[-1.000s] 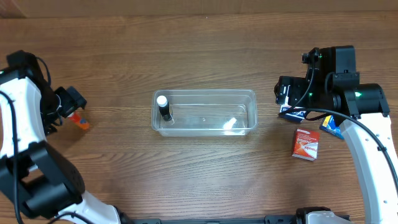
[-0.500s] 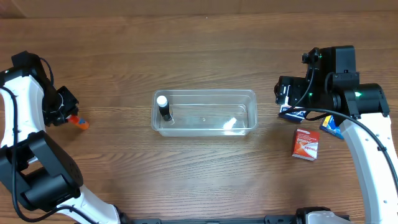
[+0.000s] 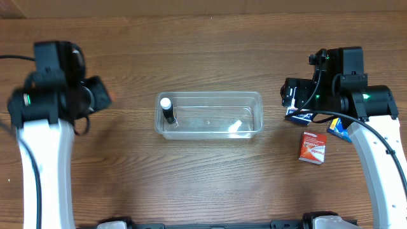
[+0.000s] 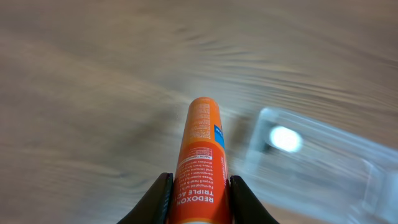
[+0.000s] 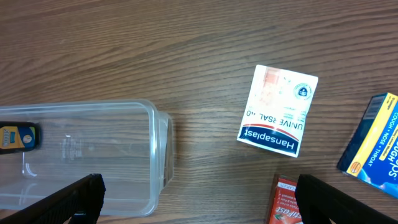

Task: Pack container
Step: 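Place the orange tube upright beside the bottle in the container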

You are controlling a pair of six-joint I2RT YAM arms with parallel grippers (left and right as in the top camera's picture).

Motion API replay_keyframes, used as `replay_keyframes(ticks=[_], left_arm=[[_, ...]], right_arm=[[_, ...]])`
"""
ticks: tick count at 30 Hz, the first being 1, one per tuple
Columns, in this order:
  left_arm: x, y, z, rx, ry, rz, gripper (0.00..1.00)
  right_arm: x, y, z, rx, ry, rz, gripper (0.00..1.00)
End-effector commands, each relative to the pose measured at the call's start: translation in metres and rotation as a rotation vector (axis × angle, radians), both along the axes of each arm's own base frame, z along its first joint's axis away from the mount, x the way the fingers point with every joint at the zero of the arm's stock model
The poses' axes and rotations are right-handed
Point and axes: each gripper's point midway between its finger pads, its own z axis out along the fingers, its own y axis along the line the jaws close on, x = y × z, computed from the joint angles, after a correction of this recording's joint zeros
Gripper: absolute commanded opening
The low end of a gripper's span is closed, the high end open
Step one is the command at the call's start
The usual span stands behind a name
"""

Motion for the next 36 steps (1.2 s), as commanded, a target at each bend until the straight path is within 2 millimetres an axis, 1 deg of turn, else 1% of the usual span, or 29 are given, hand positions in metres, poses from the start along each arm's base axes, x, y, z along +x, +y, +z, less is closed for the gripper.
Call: replay_keyframes(ticks=[1,2,5,7,8,9,11,12,14,16,22,25,26,28,29,31,34,36], left_arm=[[-0.019,-0.051,0.02,-0.032,-0.051,-0.124,0.04],[-0.024,-0.063,0.017,-0.039,-0.03,-0.156,0.04],[-0.03,-0.087,0.002,-0.039,0.046,-0.227,0.04],[-0.026,-0.102,-0.012,-0.031,0.1,-0.271,0.04],[-0.023,-0.109,-0.023,-0.023,0.136,-0.288,0.04],[-0.02,-0.112,-0.031,-0.018,0.166,-0.295,0.04],[-0.017,-0.116,-0.047,-0.009,0.225,-0.302,0.04],[-0.013,-0.118,-0.061,-0.001,0.276,-0.302,0.04],[-0.008,-0.119,-0.077,0.011,0.327,-0.299,0.04],[0.001,-0.122,-0.106,0.022,0.396,-0.296,0.04],[0.006,-0.124,-0.145,0.024,0.429,-0.29,0.04],[0.0,-0.122,-0.167,0.026,0.455,-0.286,0.04],[-0.002,-0.121,-0.172,0.028,0.462,-0.286,0.05],[-0.003,-0.121,-0.175,0.028,0.462,-0.287,0.06],[-0.001,-0.121,-0.175,0.028,0.457,-0.288,0.08],[0.001,-0.122,-0.175,0.026,0.448,-0.289,0.2],[0.003,-0.122,-0.174,0.024,0.438,-0.288,0.36],[0.004,-0.123,-0.174,0.024,0.432,-0.289,0.44]], right_arm=[[0.004,0.0,0.014,-0.005,-0.045,0.002,1.0],[0.004,0.0,0.014,-0.005,-0.044,0.002,1.0],[0.004,0.0,0.014,-0.005,-0.045,0.002,1.0],[0.004,0.0,0.014,-0.005,-0.045,0.002,1.0],[0.004,0.0,0.014,-0.005,-0.044,0.002,1.0],[0.004,0.0,0.014,-0.005,-0.044,0.002,1.0],[0.004,0.0,0.014,-0.005,-0.044,0.002,1.0],[0.004,0.0,0.014,-0.005,-0.044,0.002,1.0],[0.004,0.0,0.014,-0.005,-0.044,0.002,1.0],[0.004,0.0,0.014,-0.005,-0.044,0.002,1.0],[0.004,0.0,0.014,-0.005,-0.045,0.002,1.0],[0.004,0.0,0.014,-0.005,-0.045,0.002,1.0],[0.004,0.0,0.014,-0.005,-0.045,0.002,1.0],[0.004,0.0,0.014,-0.005,-0.045,0.002,1.0],[0.004,0.0,0.014,-0.005,-0.045,0.002,1.0],[0.004,0.0,0.014,-0.005,-0.044,0.002,1.0],[0.004,0.0,0.014,-0.005,-0.045,0.002,1.0],[0.004,0.0,0.014,-0.005,-0.045,0.002,1.0]])
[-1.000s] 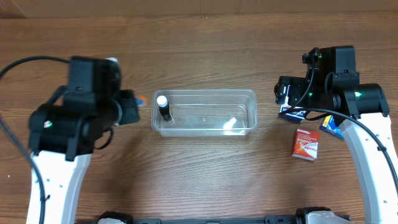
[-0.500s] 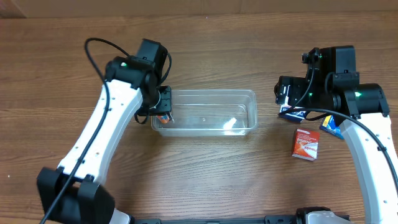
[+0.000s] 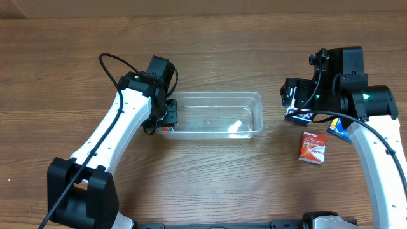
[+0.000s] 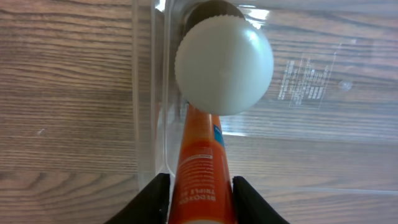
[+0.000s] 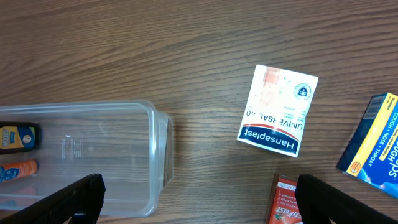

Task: Pack container
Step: 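Place the orange tube upright beside the bottle in the container, then grasp the white Hansaplast box with the right gripper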

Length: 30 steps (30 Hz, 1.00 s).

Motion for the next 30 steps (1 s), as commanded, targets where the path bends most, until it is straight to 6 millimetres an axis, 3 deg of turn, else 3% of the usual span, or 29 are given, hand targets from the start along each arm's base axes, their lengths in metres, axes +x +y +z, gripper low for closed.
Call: replay_keyframes(ticks=[1,4,6,9,12,14,17,18,21,23,25,28,29,30], left_arm=[[0.004,-0.001,0.001,0.002,-0.016,0.005,0.53],[0.007,-0.002,0.004,-0.001,-0.025,0.002,0.59],[0.013,-0.004,0.019,-0.009,-0.05,0.002,0.65],[0.029,-0.009,0.07,-0.028,-0.121,0.003,0.67],[0.037,-0.008,0.105,-0.032,-0.179,0.005,0.69],[0.04,0.005,0.148,0.007,-0.279,0.028,0.73],[0.021,0.038,0.22,-0.023,-0.482,0.109,0.94],[0.014,0.049,0.233,-0.028,-0.522,0.138,1.0],[0.0,0.081,0.255,-0.017,-0.595,0.215,1.0],[-0.004,0.095,0.258,-0.004,-0.6,0.253,1.0],[-0.004,0.101,0.255,0.003,-0.589,0.272,1.0],[0.0,0.102,0.25,0.007,-0.572,0.274,1.0],[0.004,0.101,0.244,0.013,-0.551,0.269,1.0],[0.005,0.101,0.241,0.015,-0.539,0.269,1.0]], right_arm=[[0.005,0.0,0.014,-0.006,-0.045,0.002,1.0],[0.004,0.0,0.014,-0.006,-0.045,0.002,1.0],[0.004,0.0,0.014,-0.006,-0.045,0.002,1.0],[0.004,0.0,0.014,-0.006,-0.045,0.002,1.0],[0.004,0.0,0.014,-0.007,-0.045,0.002,1.0],[0.002,-0.002,0.013,-0.015,-0.035,-0.002,1.0],[0.01,-0.023,0.017,-0.094,-0.067,-0.114,1.0],[0.014,-0.025,0.02,-0.103,-0.085,-0.122,1.0],[0.031,-0.039,0.031,-0.144,-0.135,-0.169,1.0],[0.041,-0.047,0.011,-0.147,-0.08,-0.19,1.0],[0.047,-0.055,-0.022,-0.159,0.02,-0.202,1.0],[0.056,-0.061,-0.065,-0.168,0.129,-0.209,1.0],[0.06,-0.063,-0.093,-0.173,0.197,-0.213,1.0],[0.06,-0.064,-0.103,-0.175,0.225,-0.212,1.0]])
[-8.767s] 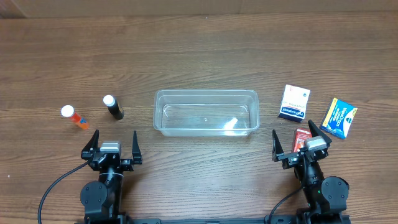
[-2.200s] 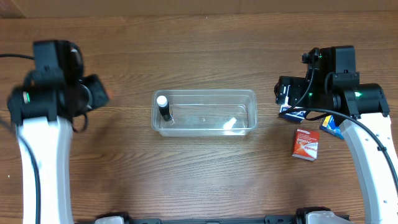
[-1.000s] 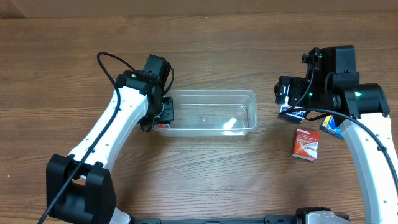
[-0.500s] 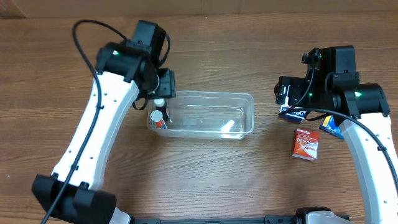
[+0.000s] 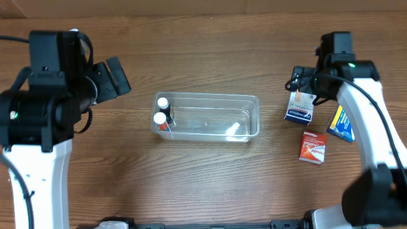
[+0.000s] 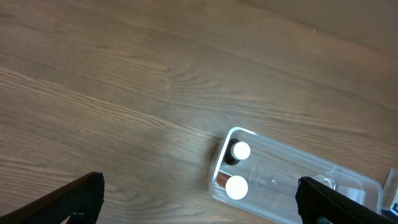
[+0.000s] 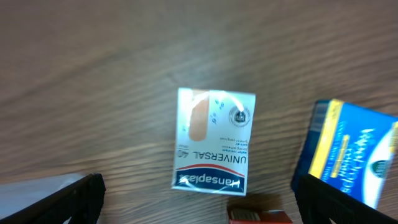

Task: Pack container
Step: 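Grasp the white Hansaplast box with the right gripper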

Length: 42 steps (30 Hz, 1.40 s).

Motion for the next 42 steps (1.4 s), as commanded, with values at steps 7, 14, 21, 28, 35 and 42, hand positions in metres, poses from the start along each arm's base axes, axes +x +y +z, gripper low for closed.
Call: replay_keyframes(ticks=[7,14,21,28,35,42], left_arm=[[0.016,0.002,-0.031,0.02,0.116,-0.005,1.0],[0.019,0.001,-0.035,0.021,0.128,-0.006,1.0],[0.019,0.001,-0.035,0.021,0.129,-0.006,1.0],[0.019,0.001,-0.035,0.022,0.128,-0.006,1.0],[0.018,0.002,-0.035,0.031,0.13,-0.012,1.0],[0.018,0.002,-0.036,0.031,0.132,-0.013,1.0]], right_arm=[[0.0,-0.008,-0.094,-0.008,0.235,-0.026,1.0],[-0.003,-0.01,-0.121,-0.006,0.297,-0.031,1.0],[-0.006,-0.01,-0.132,-0.005,0.325,-0.031,0.84],[-0.001,-0.01,-0.125,-0.005,0.31,-0.031,0.75],[0.022,0.011,-0.013,0.101,0.132,0.002,0.76],[-0.029,0.081,0.122,0.177,-0.142,0.202,0.78]])
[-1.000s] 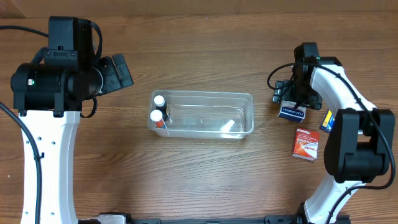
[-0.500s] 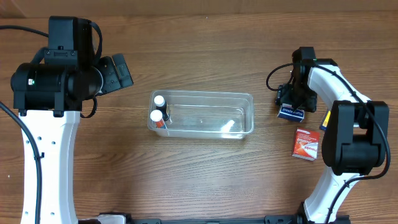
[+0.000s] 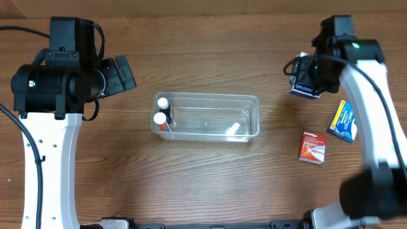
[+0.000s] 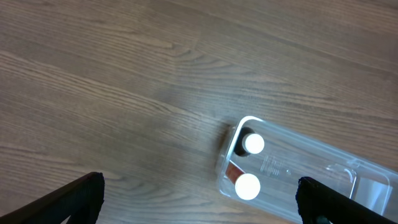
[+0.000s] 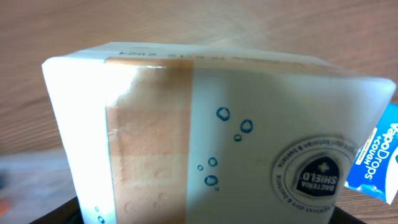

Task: Pack container
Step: 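Grasp the white Hansaplast box with the right gripper, then lower the Hansaplast box upright into the container's right end, release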

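Note:
The clear plastic container [image 3: 210, 96] sits mid-table with two white-capped items standing at its left end: a dark bottle [image 3: 164, 102] and the orange tube [image 3: 159, 118]. My right gripper [image 3: 306, 75] is shut on the white plaster box [image 3: 304, 90], held right of the container. That box [image 5: 211, 137] fills the right wrist view. My left gripper [image 3: 121, 73] hangs open and empty up and left of the container [image 4: 323, 180], with both caps [image 4: 254, 144] in its view.
A blue cough-drops box [image 3: 343, 121] and a red box [image 3: 313, 147] lie on the wooden table right of the container. The blue box [image 5: 376, 168] shows at the right edge of the right wrist view.
My right gripper, open above the plaster box lying on the table, is now shut on it and holds it further back. The left arm has shifted only slightly.
My left gripper held the orange tube off to the left. Then it had the tube down in the container's left end beside the bottle. Then it was open and withdrawn, and my right gripper was over the plaster box. Now the right holds that box.

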You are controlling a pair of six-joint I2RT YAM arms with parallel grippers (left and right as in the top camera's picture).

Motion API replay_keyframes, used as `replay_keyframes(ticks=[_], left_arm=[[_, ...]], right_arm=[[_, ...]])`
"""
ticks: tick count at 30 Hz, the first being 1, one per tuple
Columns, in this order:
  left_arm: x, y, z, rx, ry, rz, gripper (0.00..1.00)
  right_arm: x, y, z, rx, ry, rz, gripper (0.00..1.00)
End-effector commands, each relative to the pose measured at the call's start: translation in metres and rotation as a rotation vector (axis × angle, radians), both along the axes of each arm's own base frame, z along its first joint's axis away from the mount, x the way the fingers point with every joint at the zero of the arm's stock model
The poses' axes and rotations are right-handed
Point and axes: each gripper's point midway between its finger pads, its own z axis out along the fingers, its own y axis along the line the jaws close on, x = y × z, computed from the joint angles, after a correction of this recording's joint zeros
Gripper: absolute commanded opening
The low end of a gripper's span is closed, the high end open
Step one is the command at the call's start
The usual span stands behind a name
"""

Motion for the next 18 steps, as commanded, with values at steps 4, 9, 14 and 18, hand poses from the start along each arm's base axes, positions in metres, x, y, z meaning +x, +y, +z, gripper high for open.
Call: replay_keyframes(ticks=[4,9,14,18], left_arm=[[0.001,0.003,-0.001,0.019,0.004,-0.01,1.0],[0.0,0.003,-0.002,0.019,0.011,-0.01,1.0],[-0.001,0.003,-0.002,0.02,0.015,-0.01,1.0],[-0.001,0.003,-0.002,0.02,0.015,-0.01,1.0]], right_arm=[[-0.054,0.099,0.056,0.077,-0.094,0.251,0.79],[-0.073,0.148,0.007,0.097,0.028,0.293,0.79],[-0.079,0.163,-0.053,0.089,0.085,0.307,0.79],[-0.083,0.16,-0.088,0.082,0.108,0.301,0.8]])
